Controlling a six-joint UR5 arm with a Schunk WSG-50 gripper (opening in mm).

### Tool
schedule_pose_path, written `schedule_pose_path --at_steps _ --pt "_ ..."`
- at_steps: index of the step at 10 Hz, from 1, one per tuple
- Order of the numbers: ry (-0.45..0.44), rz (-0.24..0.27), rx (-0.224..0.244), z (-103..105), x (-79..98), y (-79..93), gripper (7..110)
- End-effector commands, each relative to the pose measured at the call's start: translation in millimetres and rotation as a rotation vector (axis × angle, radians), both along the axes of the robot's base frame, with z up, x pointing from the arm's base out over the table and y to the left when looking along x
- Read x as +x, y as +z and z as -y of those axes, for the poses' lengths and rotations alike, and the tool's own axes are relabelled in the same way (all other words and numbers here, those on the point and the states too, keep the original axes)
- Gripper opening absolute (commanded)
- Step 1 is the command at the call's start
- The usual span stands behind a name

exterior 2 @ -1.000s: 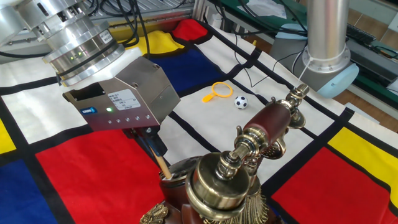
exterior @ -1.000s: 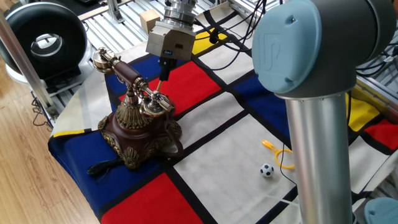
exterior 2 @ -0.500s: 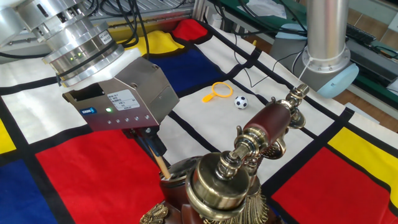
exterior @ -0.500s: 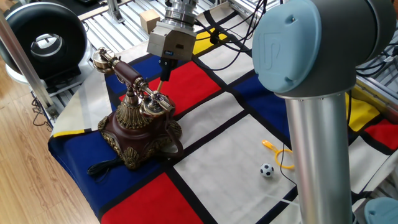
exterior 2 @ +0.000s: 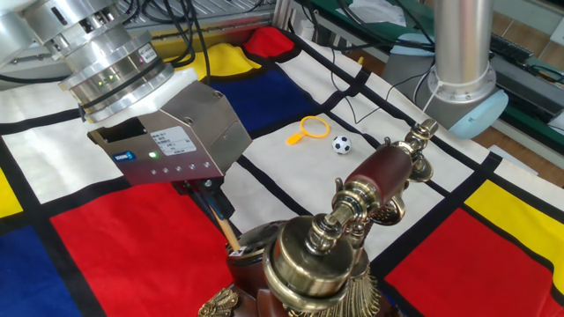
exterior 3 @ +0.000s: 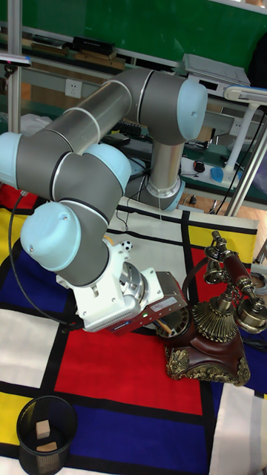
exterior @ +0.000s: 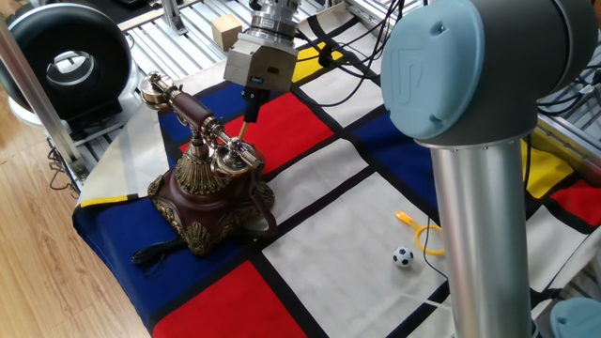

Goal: Dial a number on an old rotary phone

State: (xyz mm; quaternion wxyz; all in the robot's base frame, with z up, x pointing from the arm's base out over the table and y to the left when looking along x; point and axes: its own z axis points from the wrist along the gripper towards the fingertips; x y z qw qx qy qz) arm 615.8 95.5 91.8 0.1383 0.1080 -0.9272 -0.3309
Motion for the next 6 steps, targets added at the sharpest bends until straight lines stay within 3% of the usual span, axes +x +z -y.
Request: schedule_pose_path --at_steps 1,6 --pt "-0.006 0.001 0.012 0.9 0.8 1.4 7" --pt "-0.007 -0.009 0.022 1.1 -4.8 7.5 7"
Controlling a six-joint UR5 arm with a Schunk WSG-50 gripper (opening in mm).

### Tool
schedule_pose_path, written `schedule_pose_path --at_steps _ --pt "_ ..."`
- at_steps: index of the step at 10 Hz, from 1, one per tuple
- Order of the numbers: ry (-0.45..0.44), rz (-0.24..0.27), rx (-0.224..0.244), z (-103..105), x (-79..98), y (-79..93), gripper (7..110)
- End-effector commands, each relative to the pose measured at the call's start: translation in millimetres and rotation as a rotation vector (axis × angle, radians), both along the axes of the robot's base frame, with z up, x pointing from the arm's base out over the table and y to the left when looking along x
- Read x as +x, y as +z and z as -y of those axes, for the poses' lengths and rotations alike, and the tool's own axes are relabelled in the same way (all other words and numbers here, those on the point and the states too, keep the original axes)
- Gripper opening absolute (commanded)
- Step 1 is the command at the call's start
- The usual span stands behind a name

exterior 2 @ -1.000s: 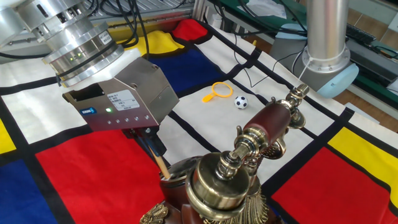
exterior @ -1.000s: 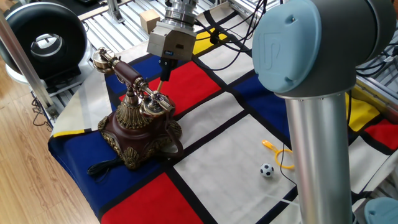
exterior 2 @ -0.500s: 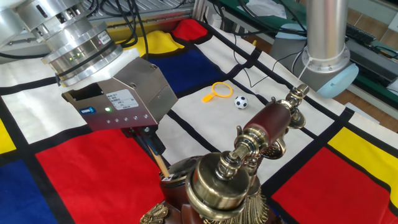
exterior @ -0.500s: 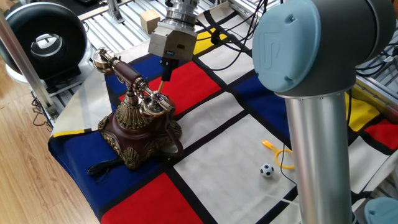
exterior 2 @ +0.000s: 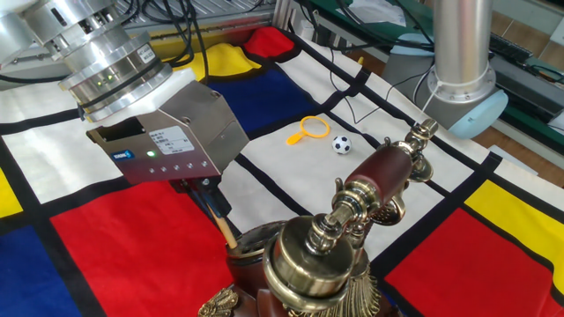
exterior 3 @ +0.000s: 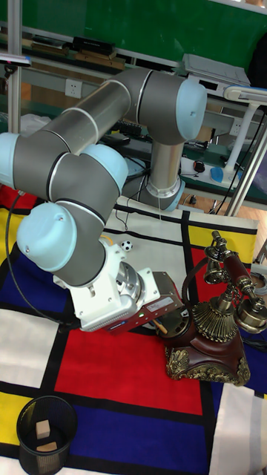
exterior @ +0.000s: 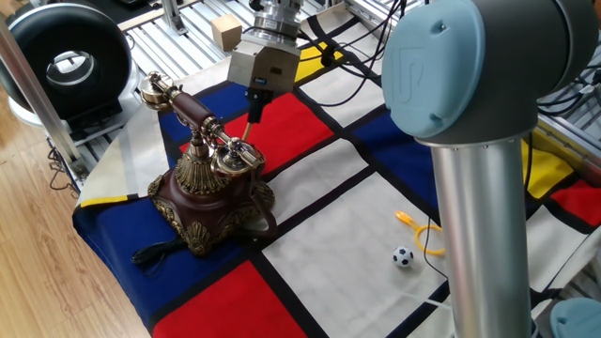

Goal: Dial a number on an old rotary phone

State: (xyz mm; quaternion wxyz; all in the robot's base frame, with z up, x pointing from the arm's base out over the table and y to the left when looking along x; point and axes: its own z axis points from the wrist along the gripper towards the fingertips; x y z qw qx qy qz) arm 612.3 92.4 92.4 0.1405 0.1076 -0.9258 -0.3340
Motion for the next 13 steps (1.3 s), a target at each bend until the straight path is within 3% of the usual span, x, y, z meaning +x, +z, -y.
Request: schedule_pose_path --at_steps 1,8,10,13 --pt "-0.008 -0.011 0.015 -3 -5.1 12.4 7" --pt "-0.037 -0.045 0.033 -30 -22.4 37.0 7" --pt "-0.043 -0.066 0.061 -40 -27.5 42.4 7" --pt "-0.042 -0.071 0.068 -44 -30.5 42.0 7"
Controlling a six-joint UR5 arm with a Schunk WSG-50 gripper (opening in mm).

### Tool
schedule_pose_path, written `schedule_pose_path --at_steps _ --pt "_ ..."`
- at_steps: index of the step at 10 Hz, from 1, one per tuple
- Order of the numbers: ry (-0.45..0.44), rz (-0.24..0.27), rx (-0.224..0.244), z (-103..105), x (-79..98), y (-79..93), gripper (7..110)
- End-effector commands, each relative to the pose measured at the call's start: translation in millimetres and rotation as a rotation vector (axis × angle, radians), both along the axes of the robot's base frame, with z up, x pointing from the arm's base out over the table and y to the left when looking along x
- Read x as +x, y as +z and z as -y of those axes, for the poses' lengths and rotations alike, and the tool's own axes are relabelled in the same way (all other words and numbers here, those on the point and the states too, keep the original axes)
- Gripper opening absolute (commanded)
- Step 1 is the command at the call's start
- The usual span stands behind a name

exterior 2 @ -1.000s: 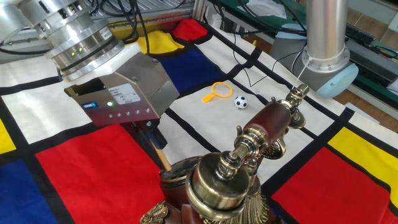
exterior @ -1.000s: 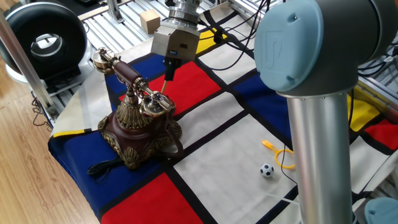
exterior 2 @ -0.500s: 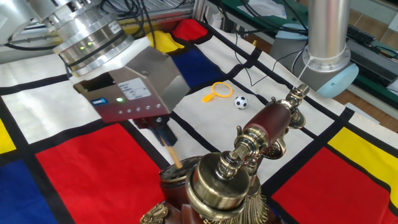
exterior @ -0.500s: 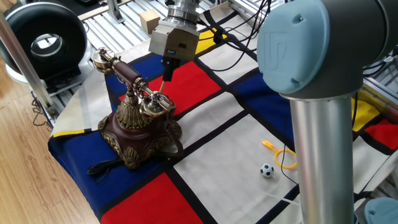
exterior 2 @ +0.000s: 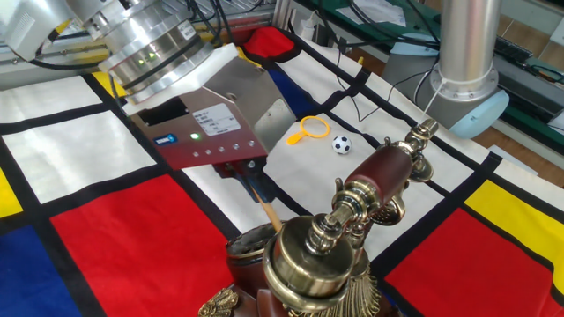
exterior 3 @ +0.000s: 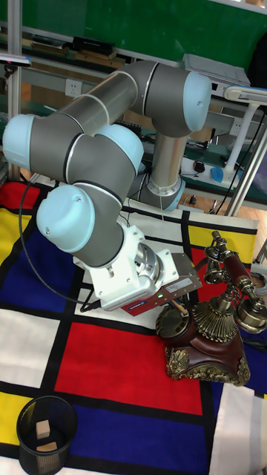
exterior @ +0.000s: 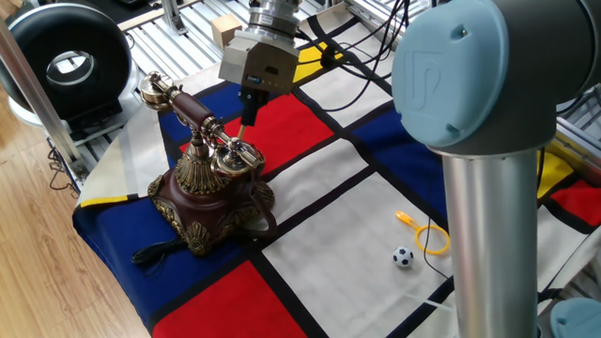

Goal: Dial a number on an old rotary phone

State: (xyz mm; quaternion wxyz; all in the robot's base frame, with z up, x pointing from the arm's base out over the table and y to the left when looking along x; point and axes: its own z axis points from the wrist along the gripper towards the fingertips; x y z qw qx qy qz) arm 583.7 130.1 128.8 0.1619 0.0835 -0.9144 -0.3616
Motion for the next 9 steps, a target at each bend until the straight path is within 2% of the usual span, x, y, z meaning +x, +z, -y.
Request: schedule_pose_path --at_steps 1,5,9 --pt "-0.004 -0.001 0.012 -6 -1.8 3.0 7" --pt "-0.001 -0.005 -0.005 -2 -3.4 0.1 7" --pt "0.009 0.004 -0.029 7 -9.8 -10.5 7"
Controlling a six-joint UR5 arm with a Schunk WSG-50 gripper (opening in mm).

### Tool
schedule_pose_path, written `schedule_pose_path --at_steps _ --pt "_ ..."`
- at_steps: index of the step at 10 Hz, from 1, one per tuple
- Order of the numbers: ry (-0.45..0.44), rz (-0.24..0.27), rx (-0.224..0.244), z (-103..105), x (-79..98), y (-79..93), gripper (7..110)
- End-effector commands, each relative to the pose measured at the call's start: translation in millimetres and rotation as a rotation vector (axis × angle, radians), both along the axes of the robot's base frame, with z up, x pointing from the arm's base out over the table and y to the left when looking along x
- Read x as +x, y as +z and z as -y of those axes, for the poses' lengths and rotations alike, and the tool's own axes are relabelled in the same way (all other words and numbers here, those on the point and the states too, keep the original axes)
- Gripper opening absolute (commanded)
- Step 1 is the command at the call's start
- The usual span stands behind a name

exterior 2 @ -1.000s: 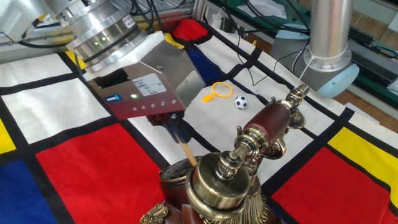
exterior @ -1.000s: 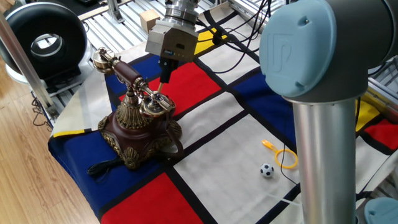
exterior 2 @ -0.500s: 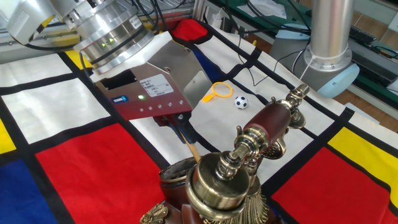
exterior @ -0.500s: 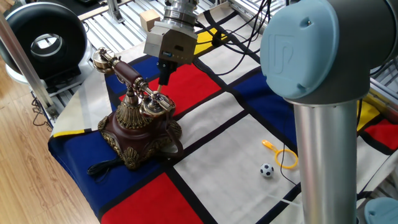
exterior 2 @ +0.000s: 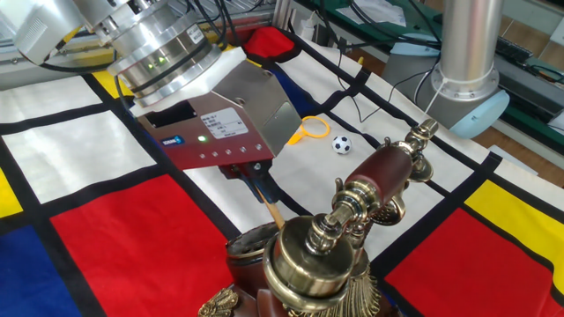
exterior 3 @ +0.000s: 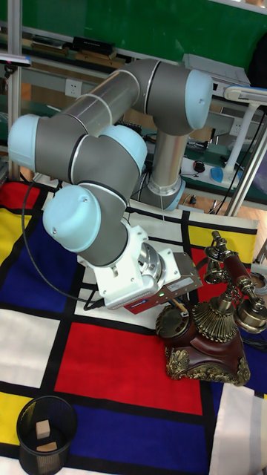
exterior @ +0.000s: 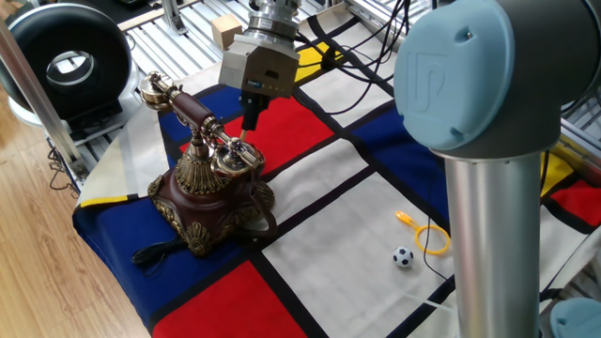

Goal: Dial a number on an old rotary phone

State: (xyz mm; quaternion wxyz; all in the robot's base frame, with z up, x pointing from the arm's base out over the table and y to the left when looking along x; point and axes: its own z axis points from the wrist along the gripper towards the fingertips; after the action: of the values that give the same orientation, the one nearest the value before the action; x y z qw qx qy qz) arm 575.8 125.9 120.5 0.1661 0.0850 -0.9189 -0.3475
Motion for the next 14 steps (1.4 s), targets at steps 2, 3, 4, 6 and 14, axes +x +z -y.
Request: schedule_pose_path --at_steps 2,3,4,6,14 --pt "-0.005 0.011 0.012 3 -1.0 -1.1 7" --pt "-0.001 0.014 0.014 7 1.8 0.7 7" --pt "0.005 0.011 0.027 12 4.7 5.4 7" --pt "-0.004 0.022 0.012 7 8.7 -0.6 7" --pt "-0.009 0.021 0.018 1 11.7 6.0 7"
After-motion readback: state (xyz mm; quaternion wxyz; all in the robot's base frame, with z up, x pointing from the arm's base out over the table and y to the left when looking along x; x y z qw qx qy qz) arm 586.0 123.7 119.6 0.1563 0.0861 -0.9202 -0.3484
